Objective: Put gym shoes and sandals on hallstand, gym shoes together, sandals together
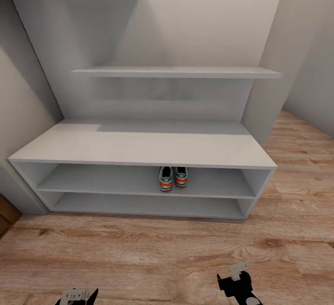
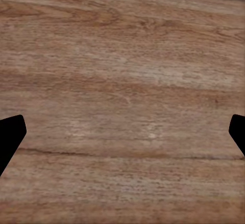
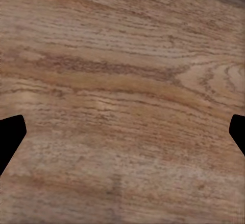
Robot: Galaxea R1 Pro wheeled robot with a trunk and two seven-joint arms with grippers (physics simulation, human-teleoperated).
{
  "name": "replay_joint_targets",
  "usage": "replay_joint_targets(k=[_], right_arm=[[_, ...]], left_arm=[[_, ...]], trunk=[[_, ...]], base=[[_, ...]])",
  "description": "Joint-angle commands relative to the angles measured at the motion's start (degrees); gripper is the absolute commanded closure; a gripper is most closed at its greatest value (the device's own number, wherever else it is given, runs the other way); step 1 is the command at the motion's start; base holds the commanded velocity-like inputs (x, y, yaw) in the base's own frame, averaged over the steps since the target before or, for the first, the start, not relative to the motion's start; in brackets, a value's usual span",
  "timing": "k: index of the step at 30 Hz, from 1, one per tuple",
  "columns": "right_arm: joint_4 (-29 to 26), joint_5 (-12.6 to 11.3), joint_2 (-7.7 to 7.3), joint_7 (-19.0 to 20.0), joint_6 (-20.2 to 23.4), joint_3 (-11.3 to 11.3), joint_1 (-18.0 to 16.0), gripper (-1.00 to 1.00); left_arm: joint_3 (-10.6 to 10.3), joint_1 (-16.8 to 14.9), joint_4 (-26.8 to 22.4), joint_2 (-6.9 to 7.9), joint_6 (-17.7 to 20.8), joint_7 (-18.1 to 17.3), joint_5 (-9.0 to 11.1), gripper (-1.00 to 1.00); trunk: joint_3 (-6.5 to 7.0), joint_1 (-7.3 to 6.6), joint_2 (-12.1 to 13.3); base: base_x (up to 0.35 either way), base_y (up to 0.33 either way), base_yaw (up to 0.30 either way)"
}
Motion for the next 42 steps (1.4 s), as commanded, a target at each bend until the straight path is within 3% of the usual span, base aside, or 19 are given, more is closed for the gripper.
replay_joint_targets(k=[1, 9, 18, 23, 28, 31, 42], right_arm=[[0.1, 0.5, 0.11, -0.5, -0.1, 0.1, 0.0, -1.0], [0.2, 0.5, 0.25, -0.5, -0.1, 0.1, 0.5, -1.0], [0.2, 0.3, -0.08, -0.6, -0.1, -0.6, 0.9, -1.0], [0.1, 0.1, -0.2, -0.6, -0.1, -3.2, 1.0, -1.0], [0.1, -0.5, -1.27, -0.7, -0.2, -7.4, 1.0, -1.0], [0.1, -0.6, -1.64, -0.6, -0.1, -8.5, 1.0, -1.0], [0.3, -0.6, -1.29, -0.4, -0.1, -9.1, 1.2, -1.0]], left_arm=[[0.3, 0.0, 0.1, -0.03, 0.1, -0.5, 0.4, -1.0], [0.3, 0.0, 0.1, -0.03, 0.1, -0.3, 0.5, -1.0], [0.3, 0.0, 0.1, -0.03, 0.1, -0.3, 0.5, -1.0], [0.4, 0.0, 0.1, -0.03, 0.1, -0.3, 0.5, -1.0], [0.4, 0.0, 0.1, -0.03, 0.1, -0.3, 0.5, -1.0], [0.4, 0.0, 0.1, -0.03, 0.1, 0.0, 0.5, -1.0], [-0.1, 0.0, 0.1, -1.18, 0.1, 5.4, -0.2, -1.0]], trunk=[[-0.04, -0.01, 0.0], [-0.04, -0.01, 0.0], [-0.04, -0.01, 0.0], [-0.04, -0.01, 0.0], [-0.04, -0.01, 0.0], [-0.04, -0.01, 0.0], [-0.04, -0.01, 0.0]], base=[[0.0, 0.0, 0.0], [0.0, 0.0, -0.008], [0.0, 0.0, -0.212], [0.0, 0.0, -0.261], [0.0, 0.0, -0.265], [0.0, 0.0, -0.266], [0.0, 0.0, -0.267]])
